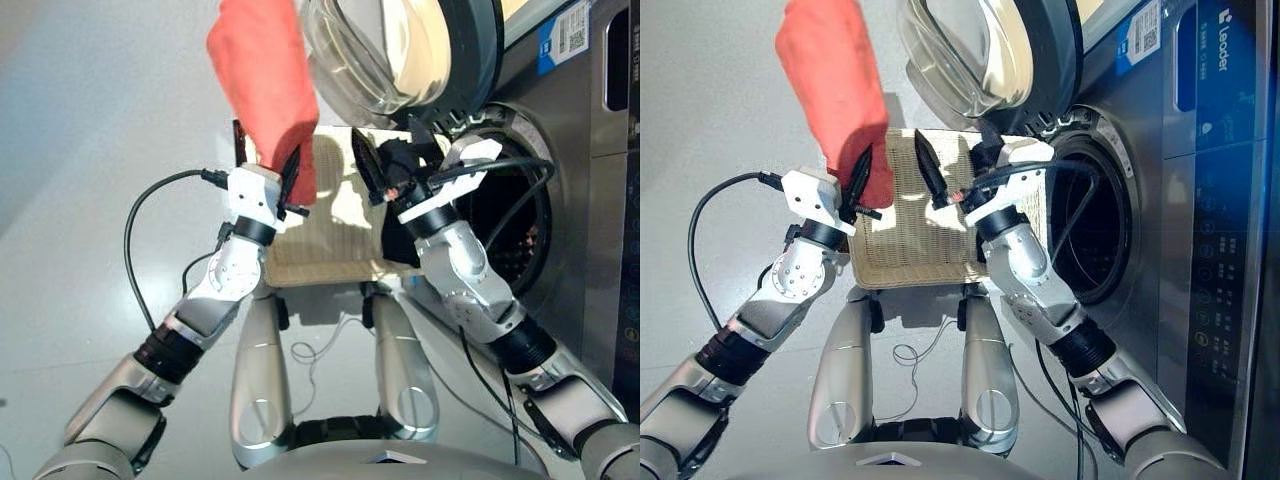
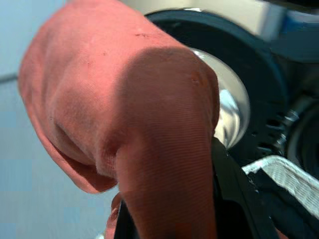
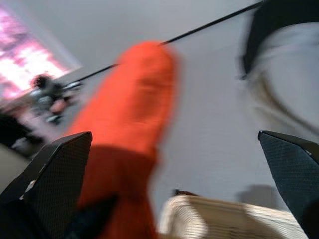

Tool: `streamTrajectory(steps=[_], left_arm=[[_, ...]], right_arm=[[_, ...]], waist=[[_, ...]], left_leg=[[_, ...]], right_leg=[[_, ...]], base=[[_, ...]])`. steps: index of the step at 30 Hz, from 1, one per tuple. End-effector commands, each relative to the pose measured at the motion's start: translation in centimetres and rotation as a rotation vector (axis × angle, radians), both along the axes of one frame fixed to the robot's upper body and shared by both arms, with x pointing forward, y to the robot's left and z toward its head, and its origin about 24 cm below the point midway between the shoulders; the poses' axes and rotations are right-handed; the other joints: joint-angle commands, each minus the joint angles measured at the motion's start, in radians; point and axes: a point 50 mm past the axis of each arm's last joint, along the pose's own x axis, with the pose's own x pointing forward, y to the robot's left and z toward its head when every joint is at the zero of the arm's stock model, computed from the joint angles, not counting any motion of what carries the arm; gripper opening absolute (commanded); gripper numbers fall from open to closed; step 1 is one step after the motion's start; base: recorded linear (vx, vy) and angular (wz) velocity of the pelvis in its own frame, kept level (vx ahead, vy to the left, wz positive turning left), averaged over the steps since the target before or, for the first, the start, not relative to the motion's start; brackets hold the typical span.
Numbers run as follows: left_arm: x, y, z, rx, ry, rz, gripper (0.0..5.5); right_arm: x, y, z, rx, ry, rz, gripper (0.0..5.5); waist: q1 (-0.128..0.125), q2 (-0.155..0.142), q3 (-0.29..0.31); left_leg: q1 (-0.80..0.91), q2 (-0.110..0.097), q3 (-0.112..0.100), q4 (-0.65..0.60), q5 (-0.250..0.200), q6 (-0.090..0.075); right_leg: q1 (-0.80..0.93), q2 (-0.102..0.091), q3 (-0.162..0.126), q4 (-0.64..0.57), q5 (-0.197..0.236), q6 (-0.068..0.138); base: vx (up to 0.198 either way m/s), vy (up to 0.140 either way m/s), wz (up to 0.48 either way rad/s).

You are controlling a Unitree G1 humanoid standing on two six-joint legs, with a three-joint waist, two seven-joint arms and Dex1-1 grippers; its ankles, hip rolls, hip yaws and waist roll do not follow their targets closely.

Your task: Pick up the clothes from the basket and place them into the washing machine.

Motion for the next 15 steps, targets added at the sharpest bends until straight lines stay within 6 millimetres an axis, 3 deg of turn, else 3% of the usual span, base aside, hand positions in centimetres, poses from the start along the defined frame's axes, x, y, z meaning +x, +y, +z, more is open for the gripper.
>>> streamTrajectory(steps=[1, 10, 15], left_arm=[[-2.8, -2.7, 4.3, 0.029, -0.277, -0.191, 0.00], [-2.8, -3.4, 4.4, 0.107, -0.339, -0.208, 0.00], [-2.8, -3.7, 4.3, 0.134, -0.354, -0.213, 0.00]], right_arm=[[-1.6, 0.8, 4.7, 0.032, -0.170, 0.133, 5.50], [-2.0, 2.4, 7.2, -0.009, -0.255, 0.202, 5.50], [-2.0, 2.7, 7.6, -0.018, -0.264, 0.210, 5.50]], waist=[[0.000, 0.031, -0.012], [0.007, 0.037, -0.012], [0.009, 0.037, -0.012]], left_leg=[[0.033, -0.015, 0.006, 0.041, -0.056, -0.036], [0.012, -0.012, 0.010, 0.058, -0.058, -0.040], [0.001, -0.011, 0.008, 0.066, -0.058, -0.040]], right_leg=[[-0.036, -0.018, -0.005, -0.057, 0.104, 0.038], [-0.054, -0.020, -0.005, -0.042, 0.095, 0.036], [-0.060, -0.025, -0.008, -0.039, 0.095, 0.036]], base=[[0.000, 0.000, 0.000], [0.000, 0.000, 0.000], [0.000, 0.000, 0.000]])
